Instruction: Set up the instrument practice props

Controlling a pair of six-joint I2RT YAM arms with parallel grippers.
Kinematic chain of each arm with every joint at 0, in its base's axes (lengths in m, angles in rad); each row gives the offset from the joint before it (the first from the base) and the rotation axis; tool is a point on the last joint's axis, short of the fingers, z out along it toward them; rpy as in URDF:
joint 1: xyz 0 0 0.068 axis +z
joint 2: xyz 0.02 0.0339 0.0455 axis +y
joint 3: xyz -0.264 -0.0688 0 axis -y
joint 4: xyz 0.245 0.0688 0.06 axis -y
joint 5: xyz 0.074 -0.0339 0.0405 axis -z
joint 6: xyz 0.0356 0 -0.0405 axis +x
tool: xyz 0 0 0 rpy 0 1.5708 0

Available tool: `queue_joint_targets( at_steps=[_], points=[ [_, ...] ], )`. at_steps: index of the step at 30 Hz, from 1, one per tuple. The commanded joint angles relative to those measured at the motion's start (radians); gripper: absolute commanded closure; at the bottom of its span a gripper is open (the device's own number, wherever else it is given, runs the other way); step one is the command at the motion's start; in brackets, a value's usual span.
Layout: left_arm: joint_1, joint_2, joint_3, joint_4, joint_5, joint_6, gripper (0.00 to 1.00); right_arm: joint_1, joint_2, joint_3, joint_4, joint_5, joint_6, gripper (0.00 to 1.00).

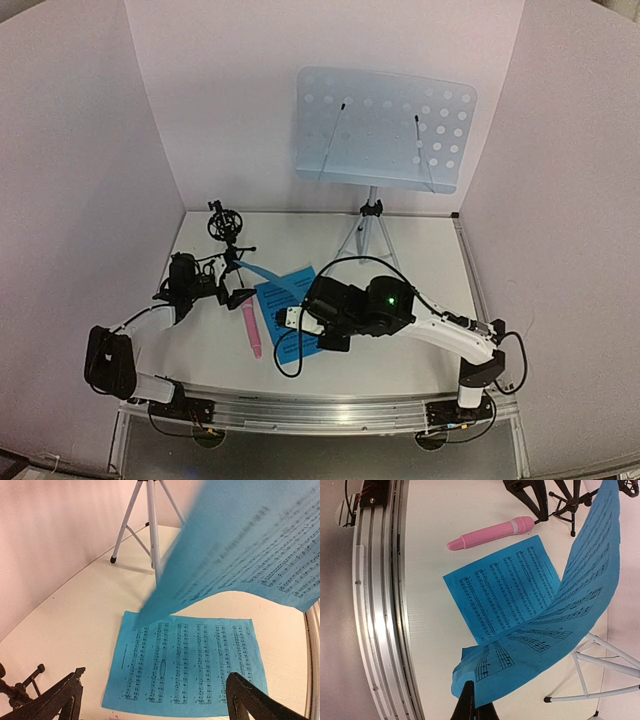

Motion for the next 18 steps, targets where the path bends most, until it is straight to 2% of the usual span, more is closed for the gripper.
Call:
queue_joint_targets(
  at_steps=[1, 4, 7, 9, 12, 14, 15, 17, 18],
  points=[
    [0.006, -0.034, 0.074, 0.012, 0.059, 0.055, 0.00, -0.001, -0.037, -0.006, -0.234, 0.016, -0.046, 1.00],
    [0.006, -0.041, 0.088, 0.022, 0.126, 0.081, 0.00, -0.001, -0.035, -0.003, -0.224, 0.014, -0.055, 1.00],
    [0.004, -0.071, 0.113, -0.129, 0.273, 0.199, 0.00, -0.001, -0.039, 0.005, -0.208, 0.005, -0.054, 1.00],
    [0.003, -0.086, 0.110, -0.154, 0.319, 0.219, 0.05, -0.001, -0.050, -0.006, -0.188, 0.001, -0.055, 1.00],
    [0.000, -0.097, 0.115, -0.074, 0.304, 0.140, 0.34, -0.001, -0.067, -0.042, -0.159, -0.002, -0.060, 1.00],
    [0.000, -0.106, 0.139, -0.101, 0.310, 0.136, 0.61, -0.001, -0.078, -0.066, -0.142, -0.001, -0.061, 1.00],
    [0.001, -0.112, 0.157, -0.137, 0.323, 0.150, 0.77, -0.001, -0.084, -0.079, -0.133, 0.002, -0.060, 1.00],
    [0.000, -0.131, 0.172, -0.232, 0.342, 0.201, 0.95, -0.002, -0.106, -0.125, -0.103, 0.008, -0.055, 1.00],
    [0.000, -0.141, 0.179, -0.297, 0.351, 0.244, 0.99, -0.003, -0.118, -0.154, -0.087, 0.014, -0.048, 1.00]
  ],
)
